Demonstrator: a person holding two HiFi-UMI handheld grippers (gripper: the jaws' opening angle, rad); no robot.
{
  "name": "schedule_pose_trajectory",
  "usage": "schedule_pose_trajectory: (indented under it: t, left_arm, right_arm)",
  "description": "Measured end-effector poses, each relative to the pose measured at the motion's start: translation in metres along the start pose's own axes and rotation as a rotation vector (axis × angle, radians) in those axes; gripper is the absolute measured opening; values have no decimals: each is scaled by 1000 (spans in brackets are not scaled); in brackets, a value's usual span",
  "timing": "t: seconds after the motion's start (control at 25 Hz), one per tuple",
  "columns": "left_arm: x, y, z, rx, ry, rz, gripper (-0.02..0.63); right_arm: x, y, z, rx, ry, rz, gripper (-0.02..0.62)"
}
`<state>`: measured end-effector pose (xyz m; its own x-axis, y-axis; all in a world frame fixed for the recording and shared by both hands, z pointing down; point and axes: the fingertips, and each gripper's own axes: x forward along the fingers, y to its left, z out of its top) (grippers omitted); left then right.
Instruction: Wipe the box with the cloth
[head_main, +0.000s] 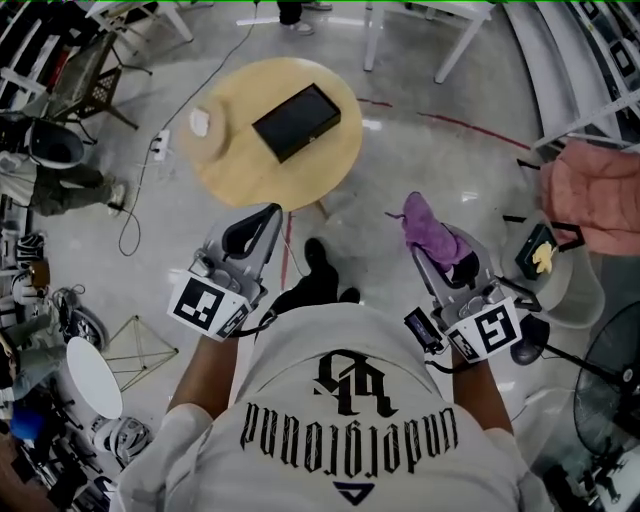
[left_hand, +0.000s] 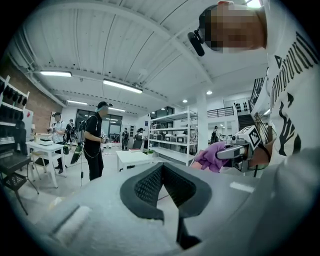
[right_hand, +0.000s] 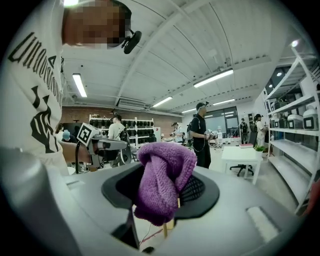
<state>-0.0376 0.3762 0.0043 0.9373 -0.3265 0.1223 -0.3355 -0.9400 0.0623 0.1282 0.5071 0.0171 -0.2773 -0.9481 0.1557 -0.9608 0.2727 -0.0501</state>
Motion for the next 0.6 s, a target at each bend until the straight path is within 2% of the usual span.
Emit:
schedule_pose_trajectory:
  t: [0.32, 0.6]
  left_arm:
    - [24, 100, 7, -6, -4, 28, 6]
    - [26, 158, 15, -10, -15, 40, 6]
  right_arm:
    - [111, -26, 24, -6, -3, 23, 179]
    - [182, -23, 39, -35, -2, 56, 179]
